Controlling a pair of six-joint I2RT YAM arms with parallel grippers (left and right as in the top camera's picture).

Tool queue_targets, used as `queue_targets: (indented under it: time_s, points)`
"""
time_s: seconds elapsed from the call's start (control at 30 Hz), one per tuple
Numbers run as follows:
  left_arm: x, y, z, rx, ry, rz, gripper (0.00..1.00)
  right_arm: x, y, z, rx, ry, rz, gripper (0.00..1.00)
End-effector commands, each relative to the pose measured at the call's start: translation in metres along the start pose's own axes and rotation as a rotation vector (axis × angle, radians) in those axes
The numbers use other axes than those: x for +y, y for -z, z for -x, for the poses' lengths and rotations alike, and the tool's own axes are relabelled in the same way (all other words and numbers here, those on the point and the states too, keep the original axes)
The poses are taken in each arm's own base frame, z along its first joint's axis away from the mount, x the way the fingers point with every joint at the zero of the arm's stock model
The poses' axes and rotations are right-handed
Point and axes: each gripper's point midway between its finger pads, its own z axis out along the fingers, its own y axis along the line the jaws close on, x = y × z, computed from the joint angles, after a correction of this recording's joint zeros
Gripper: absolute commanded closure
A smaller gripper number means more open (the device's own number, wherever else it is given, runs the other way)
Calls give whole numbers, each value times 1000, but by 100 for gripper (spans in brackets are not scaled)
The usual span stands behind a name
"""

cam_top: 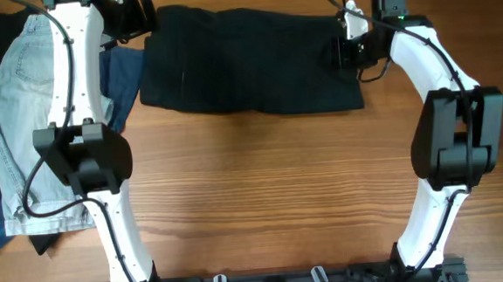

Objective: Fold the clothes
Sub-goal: 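Press the folded shorts flat with both grippers at the top corners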

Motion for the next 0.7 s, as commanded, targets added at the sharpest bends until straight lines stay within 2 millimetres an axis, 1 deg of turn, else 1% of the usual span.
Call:
queue_targets:
  time_s: [0.0, 0.03, 0.1, 0.13, 0.17, 0.2, 0.23, 0.3, 0.33, 0.37, 0.43, 0.47, 0.5, 0.57, 0.6, 0.67]
  points:
    - [1, -19, -7, 49, -15, -15, 4, -5, -16, -12, 12, -13, 17, 68]
    - [2, -22, -8, 55, -14, -13, 8, -10, -19, -14, 10, -32, -5, 85]
    - [3, -30, -10, 69, -12, -9, 13, -21, -24, -19, 7, -57, -53, 89]
    - [5, -38, -13, 87, -9, -5, 21, -25, -26, -21, 7, -59, -67, 91]
    - [6, -39, -14, 91, -8, -4, 24, -27, -27, -23, 9, -62, -78, 92]
    - [7, -45, -16, 102, -6, 0, 33, -31, -27, -24, 8, -74, -100, 93]
    - [9, -47, -16, 107, -2, 1, 40, -38, -28, -24, 3, -101, -137, 94]
    - [12, -47, -15, 106, 3, 3, 52, -49, -26, -25, -1, -127, -203, 94]
    - [13, -47, -15, 104, 4, 3, 60, -54, -25, -25, -2, -142, -230, 94]
    - [13, -47, -15, 106, 4, 3, 65, -58, -24, -26, -1, -147, -253, 94]
    - [12, -47, -16, 111, 4, 4, 69, -65, -27, -30, 7, -168, -286, 94]
    - [12, -47, -17, 113, 4, 4, 75, -68, -32, -34, 22, -171, -293, 92]
    - [12, -47, -18, 116, 5, 5, 78, -69, -36, -38, 34, -175, -292, 91]
    - [13, -47, -20, 124, 6, 7, 78, -73, -45, -47, 63, -186, -293, 90]
    - [14, -47, -21, 130, 7, 9, 77, -76, -51, -56, 90, -203, -294, 91]
    - [14, -47, -23, 139, 8, 11, 77, -79, -58, -67, 125, -219, -296, 91]
